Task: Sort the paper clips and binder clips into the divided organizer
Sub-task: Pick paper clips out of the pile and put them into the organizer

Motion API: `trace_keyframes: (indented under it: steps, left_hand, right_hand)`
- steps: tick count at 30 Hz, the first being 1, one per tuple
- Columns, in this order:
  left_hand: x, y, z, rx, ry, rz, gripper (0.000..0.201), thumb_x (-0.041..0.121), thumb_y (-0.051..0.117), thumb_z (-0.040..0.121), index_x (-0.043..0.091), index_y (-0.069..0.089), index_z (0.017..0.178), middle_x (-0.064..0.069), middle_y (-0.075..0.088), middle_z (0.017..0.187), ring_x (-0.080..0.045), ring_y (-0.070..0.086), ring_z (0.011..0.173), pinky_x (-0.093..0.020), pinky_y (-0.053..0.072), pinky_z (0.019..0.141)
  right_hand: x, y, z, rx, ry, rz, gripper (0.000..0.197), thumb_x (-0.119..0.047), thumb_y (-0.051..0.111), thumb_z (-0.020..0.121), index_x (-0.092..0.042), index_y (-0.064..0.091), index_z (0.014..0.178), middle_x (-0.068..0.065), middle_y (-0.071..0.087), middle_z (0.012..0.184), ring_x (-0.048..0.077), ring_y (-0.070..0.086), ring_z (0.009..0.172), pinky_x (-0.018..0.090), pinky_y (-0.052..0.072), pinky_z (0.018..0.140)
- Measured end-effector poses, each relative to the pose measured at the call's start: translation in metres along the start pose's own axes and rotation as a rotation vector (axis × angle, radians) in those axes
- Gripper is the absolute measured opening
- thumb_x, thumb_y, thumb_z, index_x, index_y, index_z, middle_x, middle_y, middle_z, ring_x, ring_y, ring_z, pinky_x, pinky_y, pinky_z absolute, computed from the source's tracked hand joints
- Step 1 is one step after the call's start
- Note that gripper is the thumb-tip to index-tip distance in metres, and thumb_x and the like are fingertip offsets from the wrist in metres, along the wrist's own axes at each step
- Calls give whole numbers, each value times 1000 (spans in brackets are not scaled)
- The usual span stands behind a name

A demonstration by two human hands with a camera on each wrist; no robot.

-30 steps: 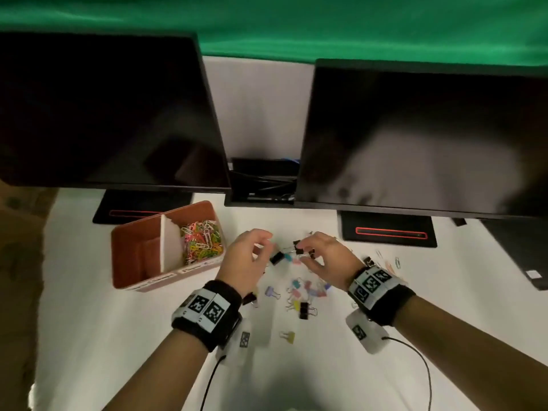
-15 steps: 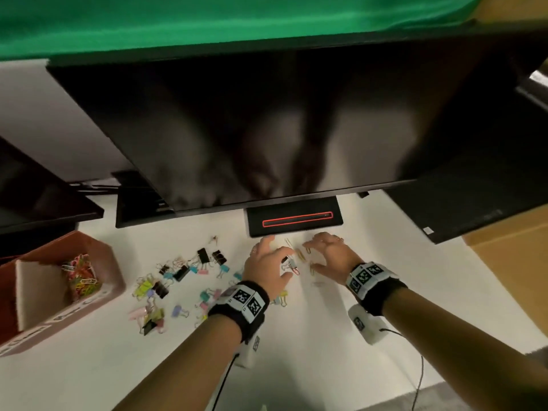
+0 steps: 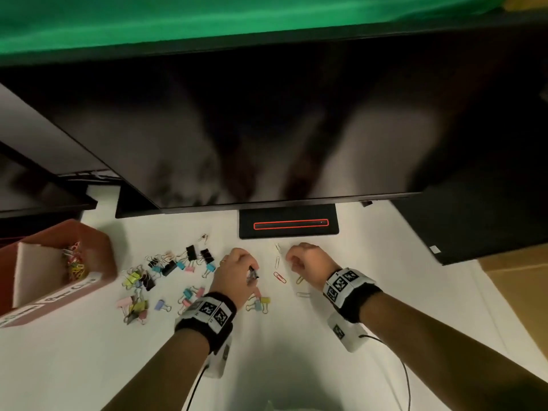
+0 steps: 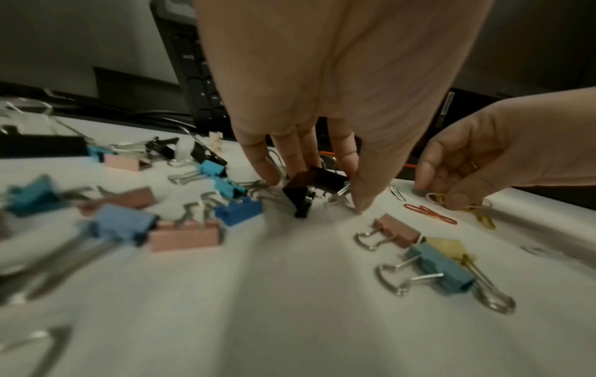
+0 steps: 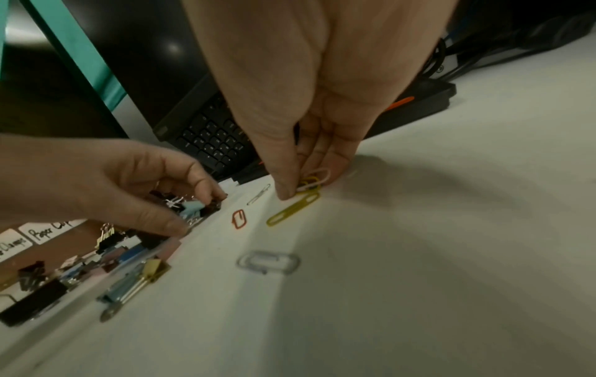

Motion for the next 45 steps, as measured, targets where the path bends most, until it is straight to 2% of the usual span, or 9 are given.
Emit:
trace_keyframes:
  steps: [3, 9, 15, 21, 26, 30, 33, 39, 45]
  left_hand:
    - [-5, -4, -6, 7, -34, 64, 32, 26, 70, 73, 26, 57, 103, 6, 44, 120, -17, 46, 112, -37, 42, 97]
    - [34, 1, 11, 26, -44, 205, 31, 46, 53, 85, 31, 55, 112, 8, 52, 119, -17, 45, 113, -39, 31, 98]
    - [46, 17, 28, -24, -121, 263, 23, 38, 52, 88, 25, 60, 105, 3, 56, 112, -19, 47, 110, -39, 33, 95]
    - [48, 18, 34, -91, -55, 298, 17, 31, 48, 92, 22, 61, 100, 3, 60, 102, -19, 52, 103, -39, 36, 97]
    - [47, 11, 27, -204, 40, 124, 12, 25, 49, 91, 25, 56, 101, 9, 61, 90, -17, 60, 91, -31, 49, 83]
    - [55, 17, 22, -274, 200, 241, 25, 25, 49, 90, 28, 53, 115, 8, 66, 95, -15, 51, 100, -32, 42, 91]
    - [63, 27, 22, -299, 280, 414, 24, 27, 47, 91, 25, 56, 113, 4, 66, 101, -18, 50, 105, -34, 37, 95]
    - [66, 32, 26, -326, 273, 481, 18, 30, 50, 91, 23, 64, 100, 1, 58, 106, -19, 45, 107, -35, 38, 92]
    - [62, 37, 22, -336, 278, 478, 14, 28, 49, 91, 21, 58, 98, 1, 62, 102, -20, 49, 101, -34, 38, 89]
  right_hand:
    - [5, -2, -4, -6, 1, 39, 25, -7, 59, 86, -13, 62, 110, 7, 61, 106, 16, 53, 87, 28, 48, 89]
    - [15, -10, -10, -20, 20, 11, 29, -10, 61, 86, -12, 61, 115, 7, 56, 115, 24, 57, 101, 29, 47, 93]
    - [17, -14, -10, -64, 67, -51, 23, -12, 59, 88, -12, 63, 111, 7, 63, 111, 22, 60, 100, 26, 47, 92]
    - [19, -11, -14, -89, 54, -106, 18, -13, 57, 89, -10, 65, 105, 9, 56, 113, 24, 57, 102, 27, 46, 92]
    - [21, -12, -22, -137, 1, -52, 16, -12, 55, 90, -9, 64, 103, 10, 62, 106, 24, 58, 98, 25, 45, 87]
    - [13, -9, -25, -136, -59, -14, 16, -15, 59, 88, -12, 66, 102, 8, 63, 102, 23, 59, 94, 23, 43, 83]
    - [8, 1, -26, -168, -74, -73, 21, -16, 58, 89, -12, 65, 109, 9, 61, 107, 24, 58, 98, 23, 40, 84]
    - [7, 0, -25, -162, -76, -106, 23, -18, 58, 90, -9, 67, 109, 10, 53, 115, 27, 56, 102, 26, 42, 90]
    - [10, 1, -32, -178, -88, -90, 20, -17, 54, 91, -11, 64, 107, 9, 61, 107, 24, 57, 99, 25, 42, 85]
Point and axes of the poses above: each hand's wrist, its own z-axis towards the middle knuckle, its own y-axis out of the palm, x = y × z, the point moved 8 cm from there along z, towards the middle knuckle
